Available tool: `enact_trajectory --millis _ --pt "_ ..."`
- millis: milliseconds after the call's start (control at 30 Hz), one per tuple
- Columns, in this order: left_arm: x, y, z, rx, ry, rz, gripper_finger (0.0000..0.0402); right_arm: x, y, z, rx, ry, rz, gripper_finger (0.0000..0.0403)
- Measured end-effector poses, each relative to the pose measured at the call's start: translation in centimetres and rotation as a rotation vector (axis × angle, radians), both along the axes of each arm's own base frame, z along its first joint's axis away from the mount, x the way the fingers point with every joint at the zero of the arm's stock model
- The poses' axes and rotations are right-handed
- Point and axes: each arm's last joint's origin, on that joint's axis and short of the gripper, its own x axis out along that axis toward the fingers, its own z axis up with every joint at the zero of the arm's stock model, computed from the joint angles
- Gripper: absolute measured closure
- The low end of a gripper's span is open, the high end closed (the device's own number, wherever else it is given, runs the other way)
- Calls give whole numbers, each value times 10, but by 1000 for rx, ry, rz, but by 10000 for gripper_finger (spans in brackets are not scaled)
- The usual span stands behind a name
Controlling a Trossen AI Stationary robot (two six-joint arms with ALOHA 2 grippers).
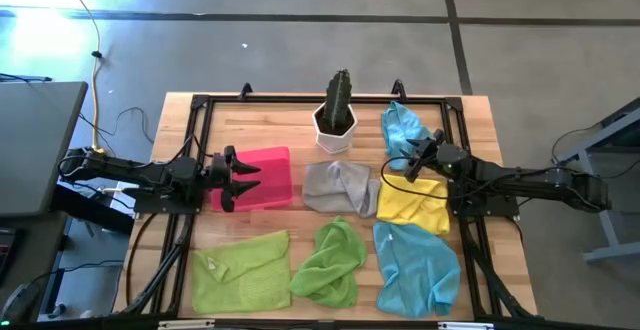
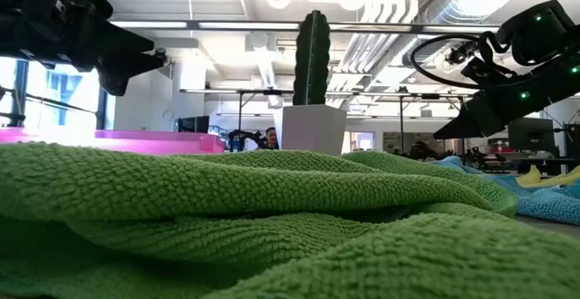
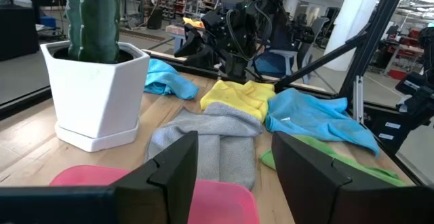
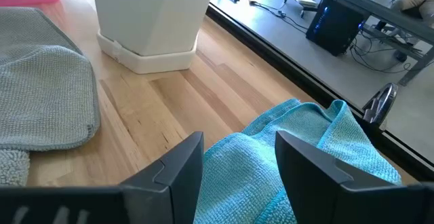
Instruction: Fold microfiber towels
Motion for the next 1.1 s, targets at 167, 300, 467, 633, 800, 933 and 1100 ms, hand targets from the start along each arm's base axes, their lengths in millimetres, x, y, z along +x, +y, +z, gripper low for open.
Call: enact_trajectory --millis 167,300,467,633,800,933,1100 --pt "0 0 0 0 0 0 223 0 0 0 0 0 0 226" --pt "0 0 0 0 0 0 223 0 0 0 0 0 0 226" --pt "0 0 0 0 0 -1 223 0 0 0 0 0 0 226" --pt "0 0 0 0 0 -1 223 0 0 0 0 0 0 226" --pt "0 0 0 0 0 0 223 0 0 0 0 0 0 226" --pt "0 0 0 0 0 0 223 0 0 0 0 0 0 226" --pt "0 1 2 1 -24 22 223 0 0 0 0 0 0 226"
